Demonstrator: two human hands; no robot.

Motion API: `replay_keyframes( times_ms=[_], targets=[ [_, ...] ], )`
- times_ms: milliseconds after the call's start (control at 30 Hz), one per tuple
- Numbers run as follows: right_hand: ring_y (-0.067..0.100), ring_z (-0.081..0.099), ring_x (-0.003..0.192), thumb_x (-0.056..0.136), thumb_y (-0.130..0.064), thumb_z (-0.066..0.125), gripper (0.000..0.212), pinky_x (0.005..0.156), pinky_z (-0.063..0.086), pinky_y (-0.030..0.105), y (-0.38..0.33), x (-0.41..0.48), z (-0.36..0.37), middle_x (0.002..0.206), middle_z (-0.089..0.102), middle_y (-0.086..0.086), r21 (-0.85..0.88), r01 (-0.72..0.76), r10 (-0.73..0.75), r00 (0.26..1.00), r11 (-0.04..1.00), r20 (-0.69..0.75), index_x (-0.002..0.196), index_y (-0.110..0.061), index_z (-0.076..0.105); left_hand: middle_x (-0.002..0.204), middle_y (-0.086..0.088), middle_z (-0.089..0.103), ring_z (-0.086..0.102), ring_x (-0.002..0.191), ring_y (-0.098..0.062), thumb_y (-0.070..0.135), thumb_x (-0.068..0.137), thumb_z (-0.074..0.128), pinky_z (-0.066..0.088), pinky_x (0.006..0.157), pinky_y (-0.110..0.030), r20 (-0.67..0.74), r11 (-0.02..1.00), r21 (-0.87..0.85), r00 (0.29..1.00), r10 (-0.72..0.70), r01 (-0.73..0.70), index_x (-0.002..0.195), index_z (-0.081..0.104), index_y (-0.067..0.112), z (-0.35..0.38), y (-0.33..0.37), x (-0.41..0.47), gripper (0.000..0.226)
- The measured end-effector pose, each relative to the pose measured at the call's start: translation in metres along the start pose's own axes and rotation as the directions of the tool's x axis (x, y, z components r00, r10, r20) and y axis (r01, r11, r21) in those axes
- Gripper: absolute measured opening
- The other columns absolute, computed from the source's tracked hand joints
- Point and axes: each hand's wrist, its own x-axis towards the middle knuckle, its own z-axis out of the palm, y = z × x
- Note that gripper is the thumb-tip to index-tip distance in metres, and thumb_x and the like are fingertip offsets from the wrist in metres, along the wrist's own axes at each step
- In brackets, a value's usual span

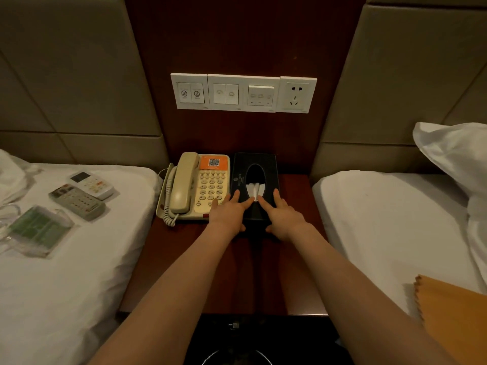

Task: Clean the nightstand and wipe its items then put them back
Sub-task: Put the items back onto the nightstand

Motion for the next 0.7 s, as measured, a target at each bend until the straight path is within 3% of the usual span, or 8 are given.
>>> replay_keyframes(
  times_ms=[233, 500, 700],
  targets=[
    [0.036, 0.004, 0.145, 0.092, -0.016, 0.056, 0.087, 0.115, 0.020, 0.044, -0.003, 0.013, -0.004, 0.156, -0.018, 0.014, -0.075, -0.042, 0.042, 0.999, 0.996, -0.002, 0.150, -0.031, -0.006, 0.158, -0.010, -0.004, 0.003, 0.146, -0.028, 0.022, 0.090, 0.059, 0.012, 0.117, -0.047, -0.023, 1.000, -0.002, 1.000, 0.019, -0.019, 0.149, 0.000, 0.033, 0.000, -0.002, 0.013, 0.084],
    [0.032, -0.006, 0.146, 0.087, -0.009, 0.061, 0.098, 0.116, 0.009, 0.051, -0.016, 0.002, -0.001, 0.157, -0.016, 0.013, -0.175, -0.122, 0.117, 0.992, 0.977, -0.038, 0.149, -0.029, -0.013, 0.157, -0.006, -0.017, -0.006, 0.146, -0.025, 0.018, 0.091, 0.056, 0.006, 0.118, -0.045, -0.014, 1.000, -0.015, 1.000, 0.023, -0.024, 0.148, -0.013, 0.028, 0.015, -0.007, -0.011, 0.090],
    [0.028, -0.006, 0.146, 0.089, -0.007, 0.056, 0.089, 0.117, 0.008, 0.049, -0.047, -0.016, -0.004, 0.158, -0.010, 0.012, -0.147, -0.054, 0.034, 0.990, 0.988, -0.136, 0.151, -0.017, -0.008, 0.158, -0.010, -0.001, 0.009, 0.145, -0.027, 0.009, 0.093, 0.045, 0.016, 0.116, -0.043, -0.090, 0.961, -0.256, 0.988, -0.128, 0.101, 0.151, -0.002, 0.021, 0.010, -0.032, -0.055, 0.075]
  ],
)
